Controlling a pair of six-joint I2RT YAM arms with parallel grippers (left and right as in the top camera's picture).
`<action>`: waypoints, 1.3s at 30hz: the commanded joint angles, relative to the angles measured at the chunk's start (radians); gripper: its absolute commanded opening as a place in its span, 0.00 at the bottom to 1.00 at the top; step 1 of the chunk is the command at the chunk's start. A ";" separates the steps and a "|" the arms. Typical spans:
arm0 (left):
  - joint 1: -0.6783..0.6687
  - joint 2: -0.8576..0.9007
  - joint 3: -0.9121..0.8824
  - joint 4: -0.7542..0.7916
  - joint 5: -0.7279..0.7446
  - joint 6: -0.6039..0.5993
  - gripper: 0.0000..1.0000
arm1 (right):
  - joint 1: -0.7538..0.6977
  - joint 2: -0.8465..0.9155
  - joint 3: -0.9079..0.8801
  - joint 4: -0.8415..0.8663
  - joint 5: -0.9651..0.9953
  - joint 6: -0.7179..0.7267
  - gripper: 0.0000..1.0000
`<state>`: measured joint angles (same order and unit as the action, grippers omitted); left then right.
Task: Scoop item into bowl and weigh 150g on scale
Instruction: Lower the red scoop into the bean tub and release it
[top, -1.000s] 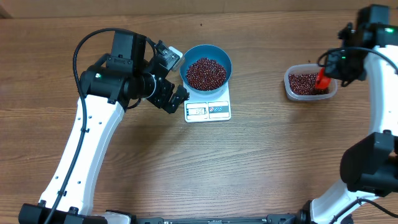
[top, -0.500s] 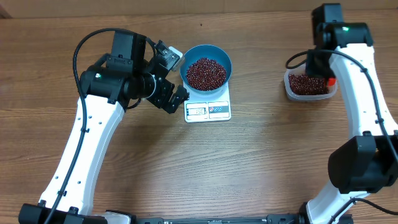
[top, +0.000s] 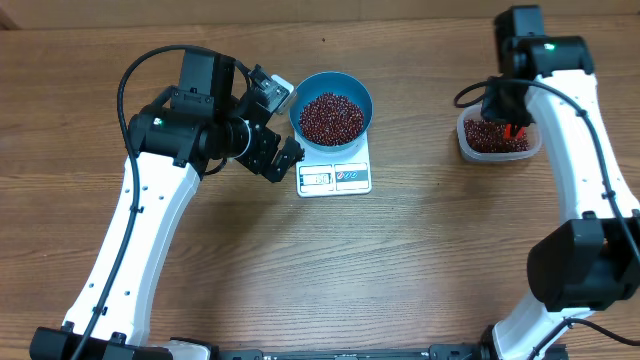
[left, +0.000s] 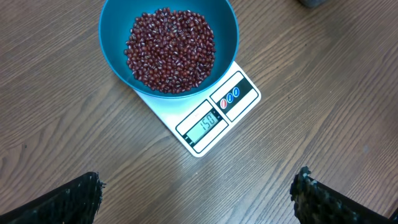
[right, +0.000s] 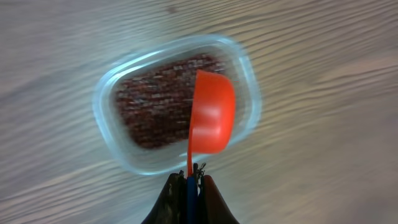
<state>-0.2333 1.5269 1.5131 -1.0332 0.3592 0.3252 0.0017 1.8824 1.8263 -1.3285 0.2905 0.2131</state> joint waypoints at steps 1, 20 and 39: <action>0.004 -0.021 -0.005 -0.003 -0.004 0.019 1.00 | -0.102 -0.046 -0.002 0.003 -0.275 0.031 0.04; 0.004 -0.021 -0.005 -0.003 -0.004 0.019 1.00 | -0.425 -0.247 -0.303 0.288 -0.831 0.002 0.04; 0.004 -0.021 -0.005 -0.003 -0.004 0.019 1.00 | -0.447 -0.329 -0.717 0.684 -0.839 0.192 0.05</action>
<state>-0.2333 1.5269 1.5131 -1.0332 0.3592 0.3252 -0.4637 1.5307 1.1156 -0.6716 -0.5365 0.3927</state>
